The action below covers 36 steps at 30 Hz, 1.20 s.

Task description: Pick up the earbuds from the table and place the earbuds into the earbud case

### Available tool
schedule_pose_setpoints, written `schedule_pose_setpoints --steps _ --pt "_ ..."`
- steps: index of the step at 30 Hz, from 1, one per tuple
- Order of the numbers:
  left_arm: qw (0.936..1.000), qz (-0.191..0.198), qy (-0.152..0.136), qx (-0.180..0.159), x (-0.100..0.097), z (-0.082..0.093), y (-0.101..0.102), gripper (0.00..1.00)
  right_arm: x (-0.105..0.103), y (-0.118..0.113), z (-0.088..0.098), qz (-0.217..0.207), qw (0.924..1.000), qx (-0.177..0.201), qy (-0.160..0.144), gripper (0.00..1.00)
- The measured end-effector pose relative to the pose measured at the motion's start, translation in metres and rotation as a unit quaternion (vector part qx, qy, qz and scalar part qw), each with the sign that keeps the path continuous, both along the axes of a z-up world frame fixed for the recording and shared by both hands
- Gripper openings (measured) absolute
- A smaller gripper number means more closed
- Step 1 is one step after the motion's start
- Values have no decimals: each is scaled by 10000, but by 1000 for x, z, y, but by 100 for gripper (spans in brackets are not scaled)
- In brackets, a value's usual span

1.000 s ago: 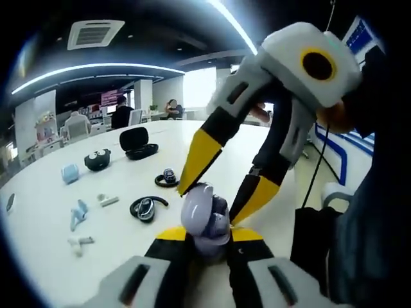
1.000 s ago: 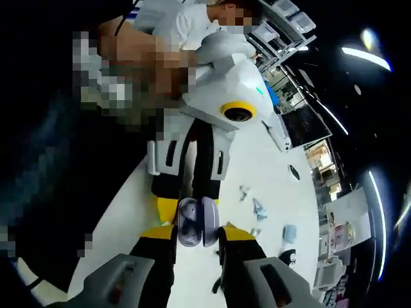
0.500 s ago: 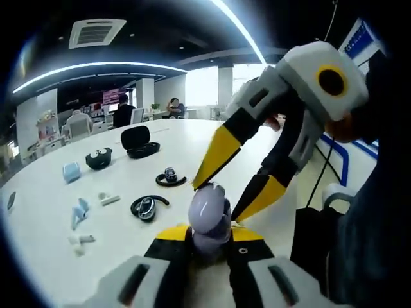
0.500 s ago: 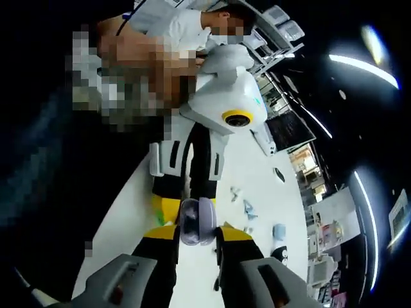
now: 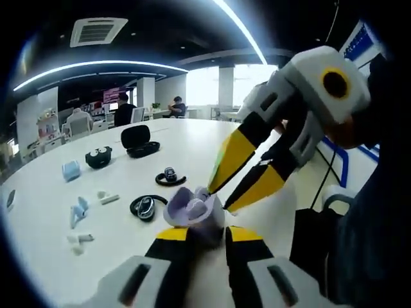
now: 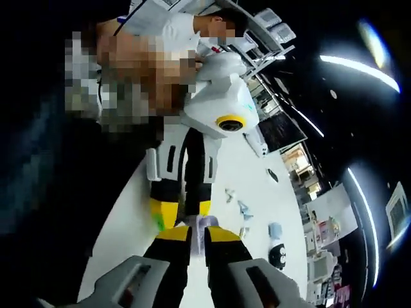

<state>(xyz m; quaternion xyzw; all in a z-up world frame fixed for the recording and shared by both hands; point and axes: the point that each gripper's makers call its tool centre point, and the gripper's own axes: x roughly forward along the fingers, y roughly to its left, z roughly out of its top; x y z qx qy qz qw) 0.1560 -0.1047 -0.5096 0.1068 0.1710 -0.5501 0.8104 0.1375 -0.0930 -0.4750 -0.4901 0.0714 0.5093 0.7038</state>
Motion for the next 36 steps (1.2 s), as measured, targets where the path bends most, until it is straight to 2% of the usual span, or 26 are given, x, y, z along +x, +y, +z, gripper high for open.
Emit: schedule_pose_setpoints --steps 6,11,13,16,17,22,23,25,27,31,36 --pt "10000 17 1 -1 0 0 0 22 12 -10 3 -164 9997 -80 183 25" --pt "10000 10 -2 10 1 0 0 22 24 -16 1 -264 9952 92 934 34" --pt "10000 -1 -9 27 1 0 0 22 27 -16 -5 -289 9889 87 1458 43" --pt "10000 -25 -19 52 2 0 -1 22 31 -13 -11 -229 9747 182 2218 49" --pt "10000 -32 -30 66 2 0 -1 22 35 -11 -11 -220 9706 251 2382 48" --pt "9999 -67 -79 122 3 0 -2 22 30 -12 -26 27 9534 -191 3011 45" --pt "9998 -76 -88 132 3 0 -2 22 28 -13 -29 76 9508 -293 3082 44" --pt "9998 -96 -117 154 3 0 -3 22 30 -11 -33 112 9520 -373 3036 43" --pt "9997 -115 -137 169 2 0 -3 22 28 -10 -37 151 9500 -482 3081 42" --pt "9995 -162 -173 204 3 1 -3 22 26 -10 -41 202 9469 -544 3162 37" --pt "9994 -184 -185 221 3 0 -3 22 25 -11 -44 218 9485 -550 3113 35"
